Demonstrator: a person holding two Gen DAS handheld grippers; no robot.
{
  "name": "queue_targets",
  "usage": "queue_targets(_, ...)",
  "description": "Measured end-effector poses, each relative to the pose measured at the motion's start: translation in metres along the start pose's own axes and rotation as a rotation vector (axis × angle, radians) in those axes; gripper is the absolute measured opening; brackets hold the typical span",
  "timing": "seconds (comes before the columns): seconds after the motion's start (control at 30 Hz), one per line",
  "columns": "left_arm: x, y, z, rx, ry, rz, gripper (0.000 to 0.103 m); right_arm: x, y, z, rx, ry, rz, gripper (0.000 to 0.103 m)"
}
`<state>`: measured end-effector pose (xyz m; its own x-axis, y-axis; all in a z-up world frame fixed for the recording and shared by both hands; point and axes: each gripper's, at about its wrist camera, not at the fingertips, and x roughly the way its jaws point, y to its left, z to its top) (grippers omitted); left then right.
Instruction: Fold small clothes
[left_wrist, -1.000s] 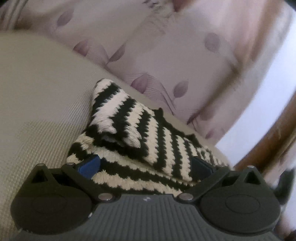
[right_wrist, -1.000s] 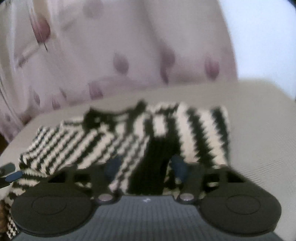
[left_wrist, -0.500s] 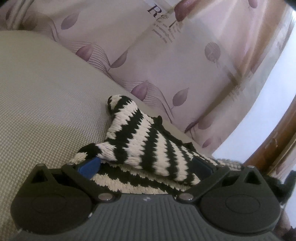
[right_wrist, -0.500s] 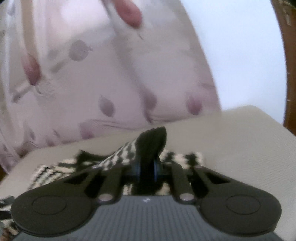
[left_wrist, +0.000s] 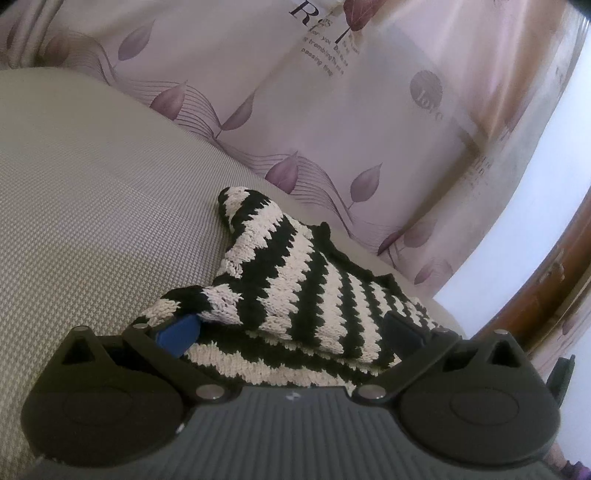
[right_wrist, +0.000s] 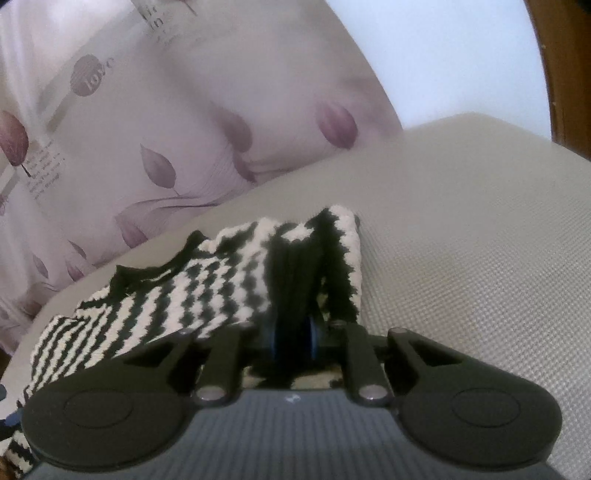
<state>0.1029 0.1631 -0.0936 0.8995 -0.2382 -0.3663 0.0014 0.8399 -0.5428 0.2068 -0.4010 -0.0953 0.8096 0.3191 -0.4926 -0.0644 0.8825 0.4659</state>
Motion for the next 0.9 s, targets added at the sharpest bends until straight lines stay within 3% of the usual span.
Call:
queue_targets(0.13, -0.001, 0.001, 0.000, 0.000, -0.005, 0.000, 0.103, -0.007, 0.006, 0.001, -0.011, -0.013, -0.033, 0.022)
queue_targets(0.23, -0.003, 0.000, -0.001, 0.006, -0.003, 0.007, 0.103, -0.048, 0.017, -0.009, 0.007, -0.111, -0.022, 0.026)
queue_targets(0.33, -0.009, -0.008, -0.003, 0.046, 0.009, 0.041, 0.103, -0.094, 0.031, -0.034, -0.025, -0.130, 0.034, 0.051)
queue_targets(0.37, -0.011, -0.011, -0.005, 0.063, 0.018, 0.048, 0.103, -0.107, 0.034, -0.045, -0.034, -0.127, 0.052, 0.069)
queue_targets(0.4, -0.014, -0.014, -0.007, 0.078, 0.023, 0.055, 0.103, -0.123, 0.035, -0.059, -0.044, -0.122, 0.065, 0.078)
queue_targets(0.63, -0.048, -0.031, -0.025, 0.177, 0.018, 0.092, 0.103, -0.196, 0.042, -0.134, -0.135, -0.112, 0.009, 0.079)
queue_targets(0.9, -0.068, -0.049, -0.040, 0.341, 0.012, 0.161, 0.103, -0.215, 0.028, -0.165, -0.094, -0.079, -0.028, 0.079)
